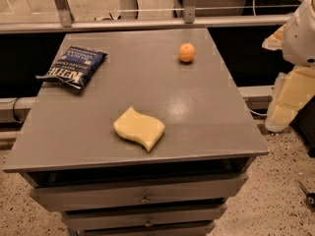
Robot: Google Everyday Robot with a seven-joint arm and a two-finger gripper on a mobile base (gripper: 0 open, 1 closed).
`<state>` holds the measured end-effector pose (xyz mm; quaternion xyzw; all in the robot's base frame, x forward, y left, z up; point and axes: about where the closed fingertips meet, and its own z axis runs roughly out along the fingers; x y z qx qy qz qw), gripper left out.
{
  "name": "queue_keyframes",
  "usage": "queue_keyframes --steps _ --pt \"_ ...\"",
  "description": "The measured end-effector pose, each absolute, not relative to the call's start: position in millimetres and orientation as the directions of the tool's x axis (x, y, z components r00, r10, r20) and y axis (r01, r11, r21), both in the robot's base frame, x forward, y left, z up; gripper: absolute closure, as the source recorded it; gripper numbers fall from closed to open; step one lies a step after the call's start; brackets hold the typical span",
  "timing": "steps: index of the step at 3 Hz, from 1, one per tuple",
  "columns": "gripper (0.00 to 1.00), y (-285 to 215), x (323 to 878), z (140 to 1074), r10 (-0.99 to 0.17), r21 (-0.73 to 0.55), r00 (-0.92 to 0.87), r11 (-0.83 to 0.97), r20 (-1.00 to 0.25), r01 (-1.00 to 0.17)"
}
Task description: Pick blue chip bag
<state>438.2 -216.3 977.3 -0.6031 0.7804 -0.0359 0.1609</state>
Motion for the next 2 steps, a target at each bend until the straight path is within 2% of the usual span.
queue_keyframes --steps 1,2 --pt "0.00 -216 438 977 -0.953 -0.250 -0.221 0.270 -0.208 -0.930" --pt "0.00 -175 466 964 -0.939 -0.237 -0.157 0.235 -0.306 -0.943"
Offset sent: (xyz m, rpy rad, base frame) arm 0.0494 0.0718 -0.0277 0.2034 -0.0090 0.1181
